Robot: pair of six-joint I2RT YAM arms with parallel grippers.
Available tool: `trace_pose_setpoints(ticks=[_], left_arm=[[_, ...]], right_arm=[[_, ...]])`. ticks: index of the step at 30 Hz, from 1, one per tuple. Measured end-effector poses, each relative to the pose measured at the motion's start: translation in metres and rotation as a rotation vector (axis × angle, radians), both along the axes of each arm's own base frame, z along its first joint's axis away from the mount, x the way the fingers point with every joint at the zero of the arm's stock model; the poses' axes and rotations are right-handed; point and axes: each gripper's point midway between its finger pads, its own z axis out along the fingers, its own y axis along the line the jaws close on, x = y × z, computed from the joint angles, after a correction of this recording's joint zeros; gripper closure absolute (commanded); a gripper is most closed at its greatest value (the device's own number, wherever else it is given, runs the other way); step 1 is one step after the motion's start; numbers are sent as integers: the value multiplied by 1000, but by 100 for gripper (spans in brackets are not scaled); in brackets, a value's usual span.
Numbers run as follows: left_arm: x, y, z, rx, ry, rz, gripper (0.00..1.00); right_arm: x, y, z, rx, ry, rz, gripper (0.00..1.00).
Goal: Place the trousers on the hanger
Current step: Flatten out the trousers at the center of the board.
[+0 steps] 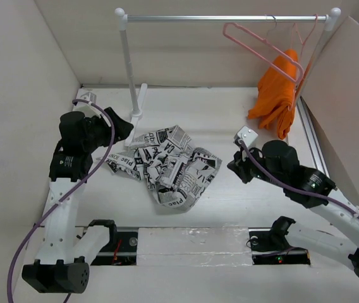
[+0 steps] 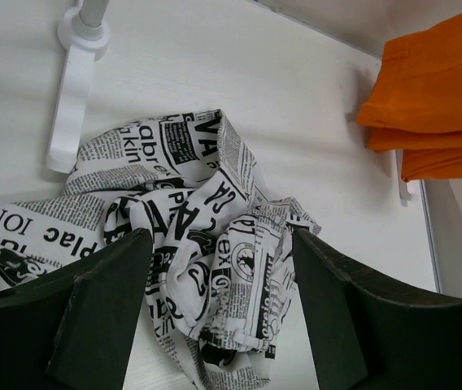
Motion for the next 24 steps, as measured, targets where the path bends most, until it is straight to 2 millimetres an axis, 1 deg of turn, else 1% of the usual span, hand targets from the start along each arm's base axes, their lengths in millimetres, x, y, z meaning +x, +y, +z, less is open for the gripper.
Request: trace_pose_setpoints(ticks=[1, 3, 4, 5, 6, 7, 8, 9, 10, 11, 12, 13, 15, 17, 20, 24], left_arm=[[1, 2, -2, -1, 7, 12, 37], [3, 7, -9, 2, 31, 50, 44], [4, 10, -13, 2, 45, 73, 50], [5, 14, -20, 6, 64, 98, 54], [5, 19, -29, 8, 91, 133, 59], [6, 24, -41, 10, 128, 172, 64], [7, 28, -53, 13, 159, 203, 65], [7, 33, -67, 22, 196, 238, 61], [7, 37, -82, 26, 237, 265, 43], [6, 40, -98, 32, 278, 293, 34], [6, 41, -105, 27, 298, 304, 23], [3, 44, -128, 35, 367, 334, 20], [2, 46, -151, 35, 427, 361, 17], [2, 50, -172, 41, 476, 393, 15], [7, 52, -193, 39, 518, 428, 14], [21, 53, -220, 34, 572, 455, 17]], right_arm=[[1, 1, -1, 0, 0, 0, 100], [2, 5, -7, -11, 15, 12, 100], [3, 9, -5, -2, 6, 26, 100], [6, 13, -12, -18, 22, 29, 100], [10, 19, -16, -26, 30, 37, 98], [14, 24, -22, -39, 41, 43, 79], [19, 29, -29, -54, 54, 47, 67], [23, 34, -35, -70, 62, 53, 54], [28, 40, -44, -91, 77, 60, 39], [33, 46, -54, -110, 90, 69, 34], [38, 53, -64, -129, 102, 80, 31], [42, 58, -73, -148, 116, 90, 29], [50, 67, -92, -191, 148, 109, 27], [60, 81, -109, -220, 172, 136, 26], [73, 103, -129, -252, 201, 181, 24], [86, 126, -150, -287, 215, 226, 22]])
